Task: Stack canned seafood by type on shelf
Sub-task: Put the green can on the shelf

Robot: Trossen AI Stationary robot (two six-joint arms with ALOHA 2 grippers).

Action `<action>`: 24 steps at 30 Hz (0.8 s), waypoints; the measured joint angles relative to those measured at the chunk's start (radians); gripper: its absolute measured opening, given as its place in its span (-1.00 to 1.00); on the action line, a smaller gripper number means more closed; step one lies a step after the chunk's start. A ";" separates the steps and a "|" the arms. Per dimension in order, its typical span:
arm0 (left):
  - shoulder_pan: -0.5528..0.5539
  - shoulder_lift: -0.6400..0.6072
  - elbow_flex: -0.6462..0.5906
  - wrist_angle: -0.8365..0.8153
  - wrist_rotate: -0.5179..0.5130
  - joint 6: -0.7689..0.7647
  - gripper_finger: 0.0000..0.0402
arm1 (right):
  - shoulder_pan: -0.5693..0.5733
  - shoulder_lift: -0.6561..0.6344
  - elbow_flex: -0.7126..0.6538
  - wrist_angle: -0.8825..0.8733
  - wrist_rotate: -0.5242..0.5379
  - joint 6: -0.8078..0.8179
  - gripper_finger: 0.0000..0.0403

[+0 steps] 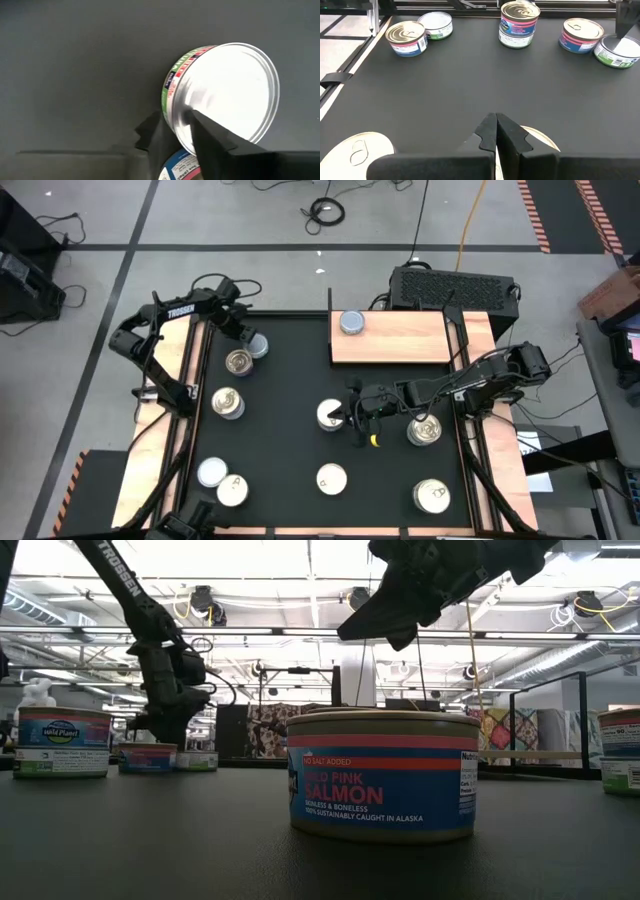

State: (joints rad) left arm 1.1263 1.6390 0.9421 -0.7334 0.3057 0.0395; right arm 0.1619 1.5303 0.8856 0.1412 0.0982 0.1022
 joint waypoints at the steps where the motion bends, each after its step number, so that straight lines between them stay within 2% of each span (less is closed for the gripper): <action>1: -0.001 0.000 0.000 0.000 0.001 0.000 -0.65 | 0.000 0.000 0.000 0.003 0.000 0.001 -1.00; 6: 0.000 0.000 -0.002 0.008 0.008 -0.003 -0.95 | 0.004 0.000 0.000 0.004 0.000 0.002 -1.00; 12: 0.001 -0.001 -0.002 0.017 0.034 -0.002 -0.97 | 0.010 -0.025 0.000 -0.046 0.001 0.010 -1.00; 17: -0.003 0.000 0.017 0.014 0.119 -0.007 -0.97 | 0.010 -0.086 -0.001 -0.125 0.008 0.025 -1.00; 24: -0.043 -0.002 0.026 0.039 0.182 -0.033 -0.97 | 0.017 -0.151 -0.001 -0.240 0.013 0.037 -1.00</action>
State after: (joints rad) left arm 1.0828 1.6375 0.9684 -0.6949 0.4873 0.0062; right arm 0.1787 1.3789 0.8848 -0.0989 0.1113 0.1390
